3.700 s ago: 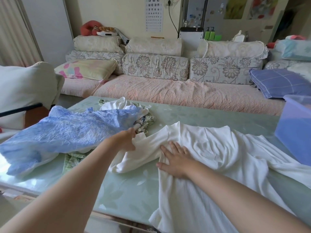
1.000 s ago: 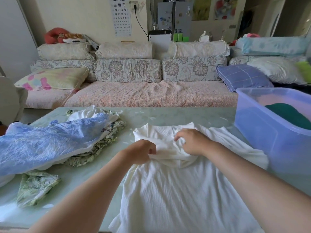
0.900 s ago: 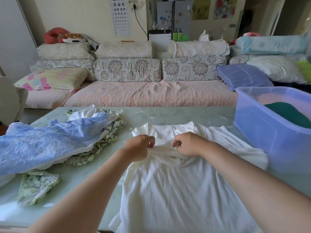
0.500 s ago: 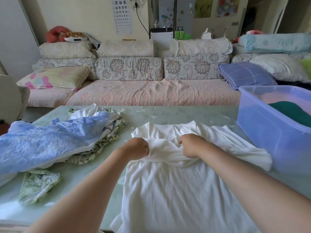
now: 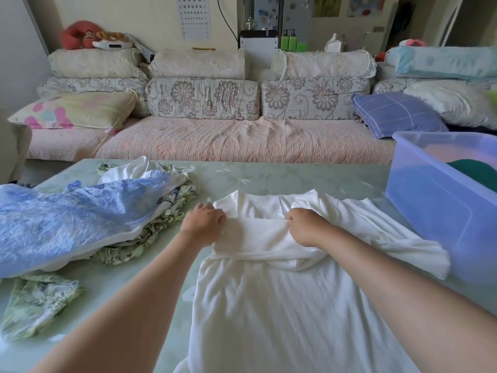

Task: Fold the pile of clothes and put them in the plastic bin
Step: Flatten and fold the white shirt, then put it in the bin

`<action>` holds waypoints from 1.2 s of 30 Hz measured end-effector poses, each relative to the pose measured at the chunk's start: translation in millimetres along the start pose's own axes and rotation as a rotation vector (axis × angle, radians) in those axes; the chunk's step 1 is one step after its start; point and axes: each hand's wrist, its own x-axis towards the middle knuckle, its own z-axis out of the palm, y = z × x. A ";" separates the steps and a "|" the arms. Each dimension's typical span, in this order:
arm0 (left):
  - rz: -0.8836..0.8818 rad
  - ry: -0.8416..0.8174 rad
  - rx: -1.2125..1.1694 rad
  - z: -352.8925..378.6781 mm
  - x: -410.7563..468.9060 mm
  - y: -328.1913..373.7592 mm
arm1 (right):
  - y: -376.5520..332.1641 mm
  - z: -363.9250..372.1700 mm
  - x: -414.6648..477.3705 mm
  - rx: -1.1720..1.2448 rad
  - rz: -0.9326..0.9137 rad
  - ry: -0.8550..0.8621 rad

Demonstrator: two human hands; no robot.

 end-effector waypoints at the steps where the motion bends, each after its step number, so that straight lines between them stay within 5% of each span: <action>1: -0.002 0.018 0.017 0.4 3.6 -2.3 | 1.5 0.0 0.1 -0.027 0.001 0.005; 7: -0.172 0.219 0.096 -5.6 15.2 4.0 | 3.3 7.3 10.3 0.079 -0.040 0.142; 11: 0.005 0.242 0.046 -3.1 16.9 36.7 | 4.4 9.3 6.1 0.069 -0.075 0.079; 15: 0.223 -0.079 -0.215 1.5 7.9 72.8 | 11.3 3.5 4.4 0.163 -0.077 0.092; 19: 0.191 -0.286 -0.046 12.9 -6.8 76.4 | 31.8 -16.7 -5.4 0.229 -0.043 0.146; 27: 0.388 -0.098 -0.289 -8.2 -9.4 125.1 | 79.8 -38.2 -41.9 0.061 -0.053 -0.139; 31: 0.416 -0.108 -0.388 -8.8 -7.7 140.7 | 88.7 -37.2 -40.4 0.090 -0.073 0.011; 36: 0.231 0.169 -0.531 -21.1 5.9 142.8 | 86.0 -57.5 -49.1 0.483 -0.003 0.177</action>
